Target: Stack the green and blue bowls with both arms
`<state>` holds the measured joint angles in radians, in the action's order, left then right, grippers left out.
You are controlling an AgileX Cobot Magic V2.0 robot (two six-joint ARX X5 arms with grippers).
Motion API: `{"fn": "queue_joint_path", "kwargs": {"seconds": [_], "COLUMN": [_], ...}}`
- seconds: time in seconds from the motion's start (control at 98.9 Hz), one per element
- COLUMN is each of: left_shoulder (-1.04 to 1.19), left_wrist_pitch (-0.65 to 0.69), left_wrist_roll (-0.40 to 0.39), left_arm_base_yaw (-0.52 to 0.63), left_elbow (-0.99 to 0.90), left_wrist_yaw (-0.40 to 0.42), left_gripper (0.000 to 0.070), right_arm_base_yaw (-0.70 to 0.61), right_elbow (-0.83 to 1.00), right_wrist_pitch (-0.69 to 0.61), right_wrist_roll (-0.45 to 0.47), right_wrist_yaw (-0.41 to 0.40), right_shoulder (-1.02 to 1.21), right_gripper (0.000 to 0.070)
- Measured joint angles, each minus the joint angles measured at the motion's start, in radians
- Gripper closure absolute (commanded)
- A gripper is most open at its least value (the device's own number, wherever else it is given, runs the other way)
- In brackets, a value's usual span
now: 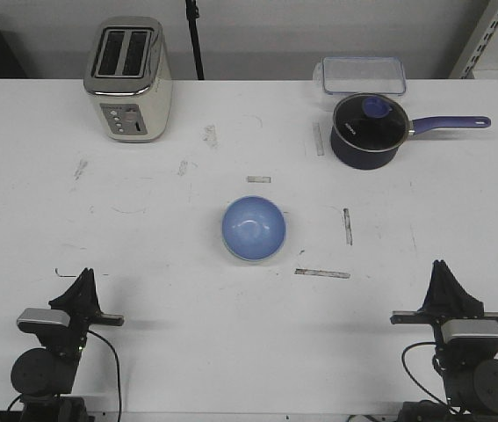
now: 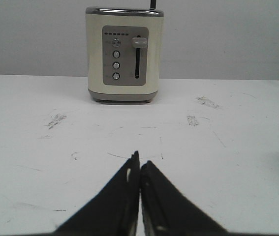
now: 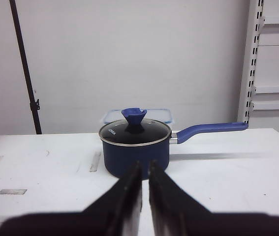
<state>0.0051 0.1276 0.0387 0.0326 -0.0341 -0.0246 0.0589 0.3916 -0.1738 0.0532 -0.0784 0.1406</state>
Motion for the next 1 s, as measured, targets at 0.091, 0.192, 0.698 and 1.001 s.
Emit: {"fn": "queue_joint_path", "kwargs": {"seconds": [0.091, 0.192, 0.698, 1.001], "left_shoulder": [0.000, 0.000, 0.000, 0.000], "left_wrist_pitch": [0.000, 0.000, 0.000, 0.000], "left_wrist_roll": [0.000, 0.000, 0.000, 0.000], "left_arm_base_yaw": [0.000, 0.000, 0.000, 0.000], "left_elbow": [0.000, 0.000, 0.000, 0.000], "left_wrist_yaw": [0.000, 0.000, 0.000, 0.000], "left_gripper": [0.0698, 0.0698, 0.0697, 0.0698], "right_arm_base_yaw": [0.000, 0.000, 0.000, -0.017], "right_elbow": [0.000, 0.000, 0.000, -0.051], "right_wrist_pitch": [0.000, 0.000, 0.000, 0.019], "right_wrist_roll": [0.000, 0.000, 0.000, -0.005], "right_wrist_yaw": [0.000, 0.000, 0.000, 0.000], "right_shoulder": [0.000, 0.000, 0.000, -0.070], "right_gripper": [0.0685, 0.0685, 0.0685, 0.0685]}}
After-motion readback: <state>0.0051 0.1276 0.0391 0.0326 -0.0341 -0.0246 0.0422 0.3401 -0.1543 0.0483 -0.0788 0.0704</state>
